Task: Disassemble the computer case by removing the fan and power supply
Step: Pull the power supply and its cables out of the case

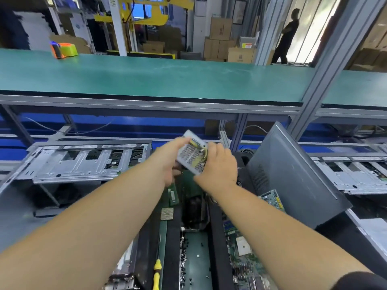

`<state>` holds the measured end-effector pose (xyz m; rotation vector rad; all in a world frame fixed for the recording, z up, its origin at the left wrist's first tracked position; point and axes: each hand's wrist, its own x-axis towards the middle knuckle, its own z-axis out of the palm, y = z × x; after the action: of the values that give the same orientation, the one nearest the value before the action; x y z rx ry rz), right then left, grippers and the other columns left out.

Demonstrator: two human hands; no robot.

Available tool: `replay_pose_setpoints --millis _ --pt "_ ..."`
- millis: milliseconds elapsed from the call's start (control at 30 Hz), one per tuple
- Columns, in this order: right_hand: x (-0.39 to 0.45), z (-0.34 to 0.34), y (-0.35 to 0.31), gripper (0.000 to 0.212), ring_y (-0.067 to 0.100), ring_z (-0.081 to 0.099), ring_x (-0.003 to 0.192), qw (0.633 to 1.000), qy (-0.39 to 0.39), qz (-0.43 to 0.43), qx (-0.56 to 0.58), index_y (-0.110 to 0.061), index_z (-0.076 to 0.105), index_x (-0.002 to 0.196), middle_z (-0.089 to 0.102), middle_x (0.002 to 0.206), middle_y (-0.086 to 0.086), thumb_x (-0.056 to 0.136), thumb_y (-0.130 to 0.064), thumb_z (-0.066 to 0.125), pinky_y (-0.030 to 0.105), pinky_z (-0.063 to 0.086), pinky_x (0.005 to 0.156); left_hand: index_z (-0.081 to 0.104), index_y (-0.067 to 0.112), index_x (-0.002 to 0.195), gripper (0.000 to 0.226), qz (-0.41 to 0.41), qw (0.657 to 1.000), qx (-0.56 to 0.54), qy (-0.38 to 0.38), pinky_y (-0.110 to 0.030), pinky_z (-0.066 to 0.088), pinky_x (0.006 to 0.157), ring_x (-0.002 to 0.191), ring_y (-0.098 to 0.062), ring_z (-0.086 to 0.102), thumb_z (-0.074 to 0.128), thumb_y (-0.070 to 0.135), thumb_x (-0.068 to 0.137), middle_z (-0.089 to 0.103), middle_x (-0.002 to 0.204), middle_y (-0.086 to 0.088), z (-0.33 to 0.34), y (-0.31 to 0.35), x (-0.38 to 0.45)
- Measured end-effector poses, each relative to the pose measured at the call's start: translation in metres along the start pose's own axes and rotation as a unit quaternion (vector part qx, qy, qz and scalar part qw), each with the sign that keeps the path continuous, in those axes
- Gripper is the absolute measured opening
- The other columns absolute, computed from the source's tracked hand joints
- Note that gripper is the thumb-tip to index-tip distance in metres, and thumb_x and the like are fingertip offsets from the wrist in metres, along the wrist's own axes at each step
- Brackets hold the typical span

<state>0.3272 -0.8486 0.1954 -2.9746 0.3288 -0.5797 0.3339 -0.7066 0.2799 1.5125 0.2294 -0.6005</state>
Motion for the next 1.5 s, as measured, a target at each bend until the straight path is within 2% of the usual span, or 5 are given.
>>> replay_pose_setpoints --millis 200,333,733,1333,1500 --pt "0.049 0.018 -0.010 0.089 0.031 0.047 0.114 0.971 -0.060 0.191 0.134 -0.017 0.040 0.123 0.044 0.121 0.005 0.055 -0.058 0.078 0.045 0.048 0.083 0.024 0.033 0.146 0.077 0.171 0.981 0.052 0.080 -0.038 0.037 0.095 0.112 -0.018 0.058 0.067 0.051 0.085 0.055 0.129 -0.001 -0.061 0.011 0.008" --pt "0.069 0.042 -0.021 0.088 0.034 0.052 0.109 0.933 -0.090 0.288 0.196 -0.012 0.045 0.117 0.049 0.117 0.008 0.049 -0.058 0.078 0.050 0.052 0.084 0.031 0.033 0.143 0.067 0.249 0.952 0.142 0.108 -0.019 0.038 0.072 0.097 0.004 0.052 0.066 0.043 0.088 0.054 0.114 0.016 -0.086 -0.004 0.012" --pt "0.099 0.086 -0.033 0.105 0.032 0.042 0.125 0.920 -0.153 0.336 0.131 -0.008 0.035 0.137 0.043 0.137 0.010 0.053 -0.057 0.075 0.048 0.041 0.097 0.032 0.032 0.145 0.064 0.292 0.853 0.417 0.119 -0.030 0.028 0.112 0.139 -0.010 0.029 0.064 0.040 0.090 0.033 0.150 0.011 -0.103 -0.059 0.028" --pt "0.097 0.099 -0.010 0.117 0.038 0.054 0.101 0.804 -0.180 0.497 0.274 -0.010 0.034 0.132 0.049 0.120 0.016 0.032 -0.053 0.078 0.051 0.053 0.084 0.026 0.021 0.152 0.064 0.282 0.770 0.556 0.135 -0.032 0.016 0.115 0.140 -0.020 0.026 0.052 0.040 0.095 0.026 0.156 0.005 -0.107 -0.087 0.046" --pt "0.092 0.108 -0.012 0.112 0.034 0.051 0.108 0.838 -0.175 0.467 0.223 -0.012 0.039 0.129 0.047 0.124 0.013 0.033 -0.058 0.075 0.050 0.051 0.089 0.023 0.022 0.154 0.061 0.274 0.767 0.564 0.136 -0.034 0.006 0.121 0.145 -0.017 0.019 0.045 0.037 0.098 0.020 0.160 0.006 -0.107 -0.090 0.049"
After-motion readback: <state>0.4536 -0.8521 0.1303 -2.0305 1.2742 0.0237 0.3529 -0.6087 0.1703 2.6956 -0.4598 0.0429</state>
